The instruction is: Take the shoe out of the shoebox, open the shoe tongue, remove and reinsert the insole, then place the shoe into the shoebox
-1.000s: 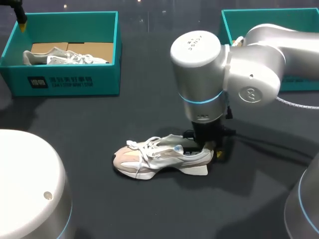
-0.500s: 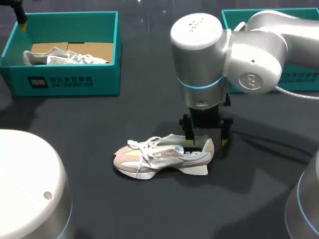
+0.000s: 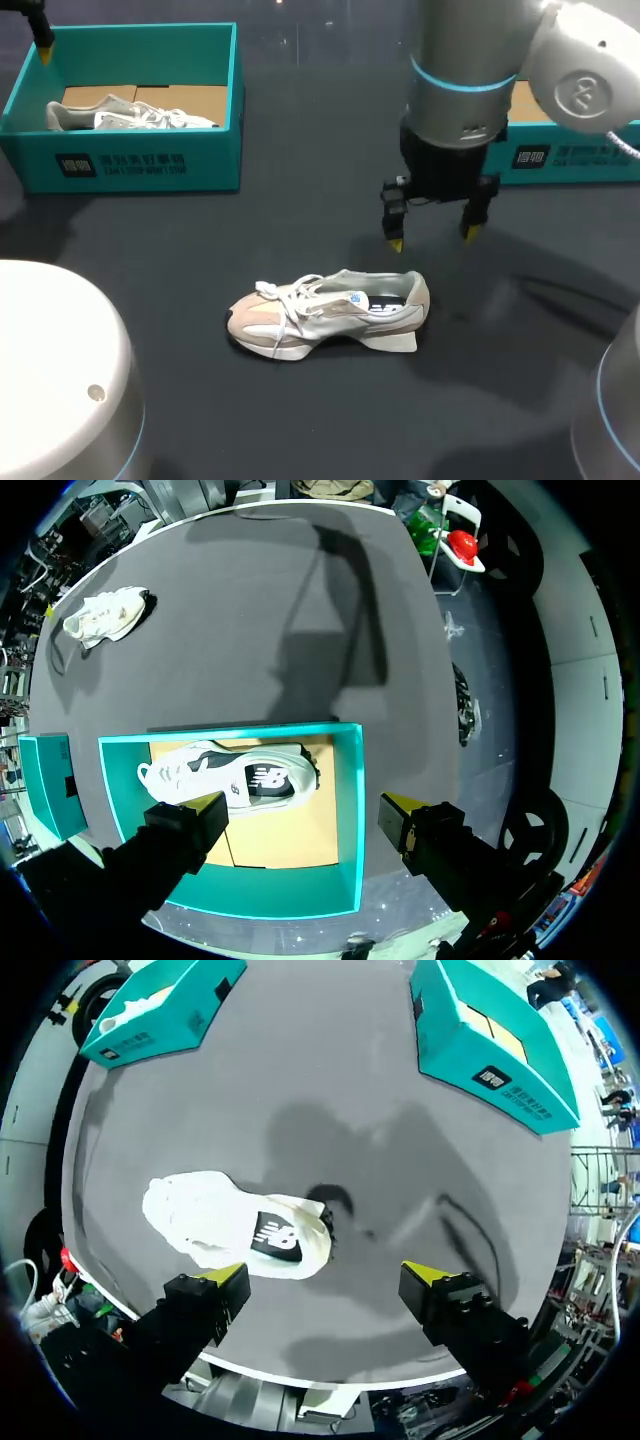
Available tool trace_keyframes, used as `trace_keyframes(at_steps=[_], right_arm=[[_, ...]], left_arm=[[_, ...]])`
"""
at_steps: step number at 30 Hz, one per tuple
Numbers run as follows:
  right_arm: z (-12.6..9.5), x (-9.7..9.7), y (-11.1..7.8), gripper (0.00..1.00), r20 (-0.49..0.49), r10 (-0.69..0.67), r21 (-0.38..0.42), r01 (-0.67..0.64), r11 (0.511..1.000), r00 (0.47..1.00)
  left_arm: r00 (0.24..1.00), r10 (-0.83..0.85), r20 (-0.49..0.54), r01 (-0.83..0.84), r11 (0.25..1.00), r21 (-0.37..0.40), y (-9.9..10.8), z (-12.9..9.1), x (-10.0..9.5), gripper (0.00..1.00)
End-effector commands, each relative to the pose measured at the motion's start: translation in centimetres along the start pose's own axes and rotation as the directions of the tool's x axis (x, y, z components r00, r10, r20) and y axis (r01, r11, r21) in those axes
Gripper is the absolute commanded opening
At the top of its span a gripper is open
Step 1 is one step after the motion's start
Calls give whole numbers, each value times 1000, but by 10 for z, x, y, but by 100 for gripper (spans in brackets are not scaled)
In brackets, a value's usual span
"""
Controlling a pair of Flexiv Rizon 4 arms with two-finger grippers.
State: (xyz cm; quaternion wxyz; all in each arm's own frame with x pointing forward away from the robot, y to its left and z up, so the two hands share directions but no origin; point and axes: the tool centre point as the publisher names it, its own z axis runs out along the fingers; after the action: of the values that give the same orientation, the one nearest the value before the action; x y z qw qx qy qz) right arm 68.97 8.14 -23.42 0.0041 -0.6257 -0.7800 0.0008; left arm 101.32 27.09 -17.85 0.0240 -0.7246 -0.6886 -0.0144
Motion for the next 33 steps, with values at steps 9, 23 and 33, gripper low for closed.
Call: trace_keyframes(at_steps=[9,23,33], right_arm=[[-59,-50,-23,100,-96,-494,-214,467,858,864],[-48,-65,-20,100,-80,-744,-464,636,617,663],[-48,-65,-20,100,-80,-744,-464,636,617,663]], left_arm=[[1000,1,-1,-1,1000,-1,0,0,0,100],[1000,1,-1,-1,1000,-1,0,0,0,100],[1000,1,-1,-1,1000,-1,0,0,0,100]])
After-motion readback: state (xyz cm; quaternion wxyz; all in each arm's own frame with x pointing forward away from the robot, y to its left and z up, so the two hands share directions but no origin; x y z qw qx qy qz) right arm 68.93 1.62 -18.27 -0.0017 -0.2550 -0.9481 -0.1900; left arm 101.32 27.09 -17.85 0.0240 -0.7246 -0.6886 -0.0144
